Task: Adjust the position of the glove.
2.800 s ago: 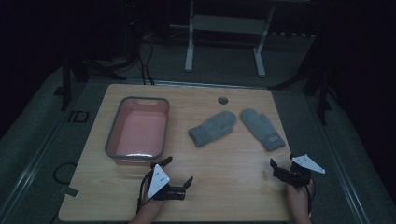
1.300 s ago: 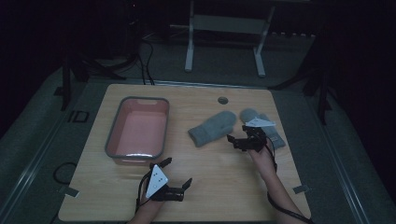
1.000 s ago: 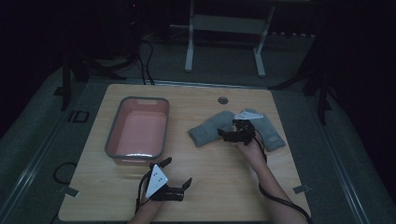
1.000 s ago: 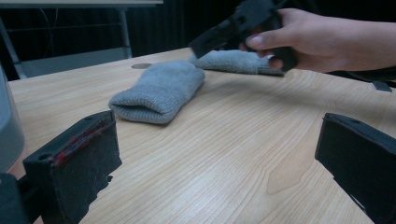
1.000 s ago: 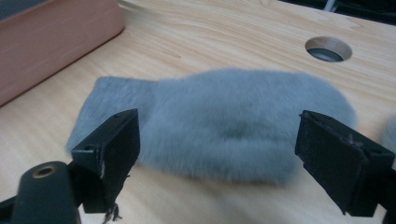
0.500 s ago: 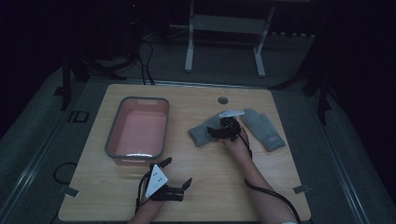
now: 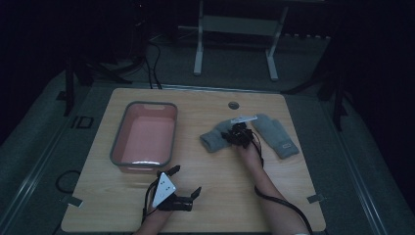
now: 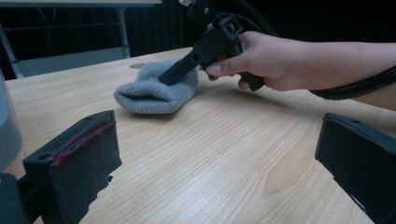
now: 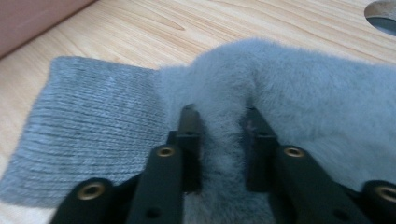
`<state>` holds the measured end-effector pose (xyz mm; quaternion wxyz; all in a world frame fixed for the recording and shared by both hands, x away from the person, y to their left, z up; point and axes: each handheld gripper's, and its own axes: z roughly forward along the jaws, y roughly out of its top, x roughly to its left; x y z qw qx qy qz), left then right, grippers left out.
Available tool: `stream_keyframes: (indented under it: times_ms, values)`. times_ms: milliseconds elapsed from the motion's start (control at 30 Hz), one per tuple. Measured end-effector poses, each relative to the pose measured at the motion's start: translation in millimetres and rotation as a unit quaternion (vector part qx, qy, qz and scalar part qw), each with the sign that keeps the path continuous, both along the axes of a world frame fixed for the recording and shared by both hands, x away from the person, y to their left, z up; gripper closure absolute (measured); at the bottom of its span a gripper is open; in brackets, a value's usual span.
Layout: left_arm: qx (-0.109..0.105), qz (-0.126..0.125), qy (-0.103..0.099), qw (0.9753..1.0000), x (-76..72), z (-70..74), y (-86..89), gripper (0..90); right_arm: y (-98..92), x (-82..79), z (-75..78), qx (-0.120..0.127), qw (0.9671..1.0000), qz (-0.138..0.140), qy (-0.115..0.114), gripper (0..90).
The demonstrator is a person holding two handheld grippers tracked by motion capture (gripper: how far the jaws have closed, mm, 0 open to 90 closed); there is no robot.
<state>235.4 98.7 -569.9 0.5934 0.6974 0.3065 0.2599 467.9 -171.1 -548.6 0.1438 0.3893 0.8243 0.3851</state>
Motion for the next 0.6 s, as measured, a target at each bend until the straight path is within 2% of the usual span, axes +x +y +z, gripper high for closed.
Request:
stream_keyframes:
  times_ms: [67,200,333,367,433,467,567,600]
  values:
    - [-0.001,0.0,0.001,1.0,0.1,0.0,0.3,0.1,-1.7,-0.6,4.0,0.004,0.9998,0.018,0.006,77.2]
    - [0.0,-0.001,0.0,1.0,0.0,0.0,0.1,0.1,-4.8,-9.3,12.8,-0.004,0.9984,0.056,-0.002,78.2]
    - [-0.001,0.0,0.0,1.0,-0.1,0.0,0.0,0.1,-8.5,-25.2,22.4,-0.003,0.994,0.109,-0.01,78.2]
    - [0.0,0.0,0.0,1.0,-0.1,0.0,-0.1,0.1,-9.3,-29.8,25.3,0.0,0.9918,0.128,-0.012,78.1]
    - [0.001,0.0,-0.001,1.0,-0.2,0.0,-0.1,0.1,-11.5,-39.1,31.1,0.014,0.984,0.177,-0.013,78.1]
    - [0.001,0.0,-0.001,1.0,-0.2,0.0,-0.1,0.1,-12.2,-44.0,34.0,0.011,0.9802,0.198,-0.012,78.0]
    - [0.0,0.001,0.0,1.0,0.0,0.0,0.0,0.1,-15.0,-58.6,41.4,0.015,0.966,0.258,-0.013,78.0]
    - [0.0,0.001,0.0,1.0,0.1,0.0,0.1,0.1,-15.7,-62.7,42.8,0.015,0.9602,0.279,-0.009,77.9]
